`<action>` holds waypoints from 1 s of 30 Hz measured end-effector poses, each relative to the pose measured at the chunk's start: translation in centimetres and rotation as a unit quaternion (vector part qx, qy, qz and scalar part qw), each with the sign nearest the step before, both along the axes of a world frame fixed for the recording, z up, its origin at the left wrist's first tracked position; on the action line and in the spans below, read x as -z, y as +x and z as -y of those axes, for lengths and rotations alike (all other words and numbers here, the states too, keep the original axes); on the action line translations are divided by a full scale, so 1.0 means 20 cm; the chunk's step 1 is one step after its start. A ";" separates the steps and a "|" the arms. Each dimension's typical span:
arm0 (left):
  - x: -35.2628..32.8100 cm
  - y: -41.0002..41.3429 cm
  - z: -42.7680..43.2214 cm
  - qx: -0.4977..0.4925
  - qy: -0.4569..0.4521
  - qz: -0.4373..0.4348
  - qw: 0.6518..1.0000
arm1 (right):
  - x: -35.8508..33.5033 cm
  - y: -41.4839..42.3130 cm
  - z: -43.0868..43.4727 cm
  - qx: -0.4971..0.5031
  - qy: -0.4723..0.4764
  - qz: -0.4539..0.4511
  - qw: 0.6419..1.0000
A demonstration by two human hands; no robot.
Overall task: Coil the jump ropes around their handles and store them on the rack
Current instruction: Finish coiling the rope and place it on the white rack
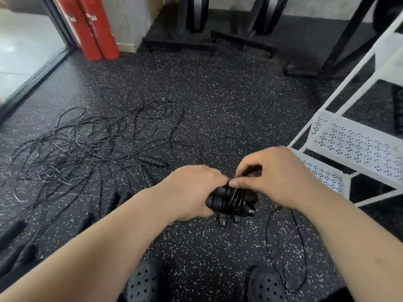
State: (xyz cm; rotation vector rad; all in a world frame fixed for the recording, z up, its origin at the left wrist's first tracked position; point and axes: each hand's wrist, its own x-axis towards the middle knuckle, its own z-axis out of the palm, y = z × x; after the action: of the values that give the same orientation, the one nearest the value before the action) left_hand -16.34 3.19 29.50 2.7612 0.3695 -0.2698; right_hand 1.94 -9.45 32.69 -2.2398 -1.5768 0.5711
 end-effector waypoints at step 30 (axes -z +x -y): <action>0.00 -0.02 -0.13 -0.387 -0.244 0.118 0.881 | 0.11 -0.14 -0.05 -0.020 -0.003 0.138 0.990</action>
State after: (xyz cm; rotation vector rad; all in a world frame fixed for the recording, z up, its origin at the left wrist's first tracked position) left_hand -16.82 5.85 29.56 1.9277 1.1125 0.1611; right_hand -0.91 -8.54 30.49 -2.3793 -1.7551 0.2842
